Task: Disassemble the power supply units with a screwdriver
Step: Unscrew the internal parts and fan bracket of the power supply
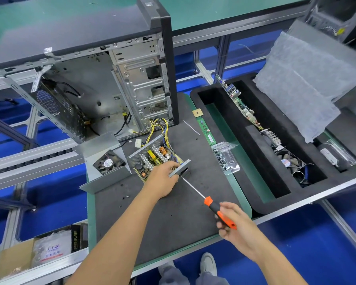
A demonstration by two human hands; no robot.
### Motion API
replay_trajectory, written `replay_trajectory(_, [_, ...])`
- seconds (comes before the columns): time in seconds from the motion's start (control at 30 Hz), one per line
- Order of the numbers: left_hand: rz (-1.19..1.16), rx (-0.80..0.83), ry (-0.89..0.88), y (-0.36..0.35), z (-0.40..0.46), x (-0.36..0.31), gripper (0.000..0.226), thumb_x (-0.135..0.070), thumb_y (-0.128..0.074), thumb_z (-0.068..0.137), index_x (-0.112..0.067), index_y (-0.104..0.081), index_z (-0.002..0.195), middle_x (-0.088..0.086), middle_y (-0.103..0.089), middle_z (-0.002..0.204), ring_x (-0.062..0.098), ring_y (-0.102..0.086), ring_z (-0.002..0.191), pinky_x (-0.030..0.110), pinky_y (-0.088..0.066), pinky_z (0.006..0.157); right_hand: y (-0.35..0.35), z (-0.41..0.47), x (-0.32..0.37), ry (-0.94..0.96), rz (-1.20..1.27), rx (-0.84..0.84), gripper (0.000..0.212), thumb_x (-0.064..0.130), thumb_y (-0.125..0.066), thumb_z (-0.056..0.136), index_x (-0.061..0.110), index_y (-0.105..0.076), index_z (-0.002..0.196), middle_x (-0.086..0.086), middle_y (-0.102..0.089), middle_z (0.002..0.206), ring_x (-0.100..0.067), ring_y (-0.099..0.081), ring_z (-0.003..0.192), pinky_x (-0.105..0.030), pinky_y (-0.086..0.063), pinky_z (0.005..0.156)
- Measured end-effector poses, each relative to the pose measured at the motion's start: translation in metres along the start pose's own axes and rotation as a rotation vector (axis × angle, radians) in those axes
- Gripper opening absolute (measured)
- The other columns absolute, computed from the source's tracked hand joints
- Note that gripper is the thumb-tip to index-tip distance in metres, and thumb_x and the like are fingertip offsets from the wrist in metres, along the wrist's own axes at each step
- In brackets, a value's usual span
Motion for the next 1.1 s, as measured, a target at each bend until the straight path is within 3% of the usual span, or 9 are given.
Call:
replay_trajectory(0.07, [-0.001,0.000,0.002,0.000,0.000,0.000,0.034,-0.020,-0.066,0.092,-0.031,-0.064,0.124,0.002,-0.070,0.118,0.017,-0.060,0.094,0.024,-0.039,0.076,-0.005,0.001,-0.005,-0.050,0.004,-0.004,0.057,0.058,-0.049,0.095,0.008,-0.063,0.117,-0.021,-0.062,0.086,-0.016,-0.044,0.050,-0.024,-0.036,0.042])
replay_trajectory(0.13, [0.005,0.007,0.006,0.000,0.000,-0.001,0.034,-0.021,-0.066,0.093,-0.031,-0.063,0.125,0.002,-0.069,0.120,0.019,-0.061,0.099,0.024,-0.040,0.078,-0.005,0.005,-0.009,-0.012,-0.005,-0.077,0.057,0.057,-0.042,0.099,0.005,-0.064,0.113,-0.022,-0.064,0.082,-0.013,-0.034,0.044,-0.022,-0.028,0.037])
replay_trajectory(0.23, [0.006,0.002,0.006,0.001,-0.001,-0.002,0.034,-0.021,-0.067,0.092,-0.031,-0.063,0.124,0.002,-0.069,0.120,0.017,-0.060,0.097,0.024,-0.039,0.078,-0.005,0.006,-0.012,0.154,-0.071,-0.151,0.030,0.035,-0.070,0.088,0.010,-0.070,0.104,-0.013,-0.067,0.085,-0.012,-0.046,0.054,-0.023,-0.041,0.050])
replay_trajectory(0.33, [0.004,-0.006,0.007,0.000,-0.001,-0.002,0.033,-0.020,-0.068,0.092,-0.032,-0.064,0.122,0.001,-0.070,0.117,0.017,-0.060,0.098,0.023,-0.037,0.076,-0.003,0.004,-0.010,0.258,0.033,-0.192,0.047,0.035,-0.084,0.065,0.009,-0.072,0.101,-0.010,-0.065,0.086,-0.014,-0.052,0.063,-0.025,-0.050,0.061])
replay_trajectory(0.5, [0.001,0.004,0.019,0.000,-0.001,-0.002,0.032,-0.019,-0.068,0.091,-0.030,-0.065,0.122,0.003,-0.071,0.117,0.020,-0.063,0.104,0.025,-0.041,0.079,0.000,0.006,0.000,0.038,-0.021,-0.215,0.073,0.074,-0.039,0.088,0.010,-0.070,0.104,-0.020,-0.064,0.072,-0.014,-0.045,0.043,-0.023,-0.037,0.040])
replay_trajectory(0.63, [-0.006,0.005,0.014,0.001,-0.002,-0.003,0.032,-0.019,-0.068,0.091,-0.030,-0.065,0.121,0.003,-0.071,0.116,0.019,-0.063,0.103,0.026,-0.044,0.081,0.004,0.002,0.003,0.064,0.014,-0.103,0.035,0.027,-0.059,0.097,0.005,-0.059,0.125,-0.015,-0.063,0.080,-0.017,-0.055,0.057,-0.027,-0.046,0.054])
replay_trajectory(0.77, [0.001,0.009,0.013,0.001,-0.002,-0.004,0.034,-0.019,-0.067,0.092,-0.029,-0.064,0.124,0.005,-0.069,0.119,0.021,-0.062,0.106,0.027,-0.044,0.082,-0.002,0.003,-0.002,-0.035,-0.022,-0.050,0.054,0.055,-0.050,0.097,0.006,-0.067,0.111,-0.018,-0.064,0.084,-0.015,-0.049,0.054,-0.024,-0.041,0.046])
replay_trajectory(0.97, [0.018,0.013,0.008,0.002,-0.003,-0.005,0.033,-0.021,-0.066,0.093,-0.030,-0.063,0.125,0.004,-0.069,0.121,0.022,-0.062,0.104,0.030,-0.049,0.085,-0.002,0.005,-0.004,0.135,-0.034,-0.114,0.038,0.028,-0.076,0.081,0.008,-0.067,0.111,-0.013,-0.061,0.088,-0.015,-0.048,0.059,-0.027,-0.042,0.054])
replay_trajectory(1.1, [0.026,0.015,0.003,0.002,-0.003,-0.005,0.034,-0.022,-0.066,0.094,-0.030,-0.063,0.127,0.005,-0.068,0.123,0.022,-0.062,0.105,0.031,-0.048,0.085,-0.002,0.009,-0.007,0.004,-0.153,-0.136,0.052,0.057,-0.041,0.099,0.012,-0.064,0.111,-0.021,-0.069,0.083,-0.012,-0.032,0.044,-0.023,-0.025,0.039])
Point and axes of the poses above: each hand's wrist, its own z-axis towards the middle knuckle, its own y-axis out of the back of the hand, x = y × z, the point moved 1 cm from there along z, towards the middle knuckle
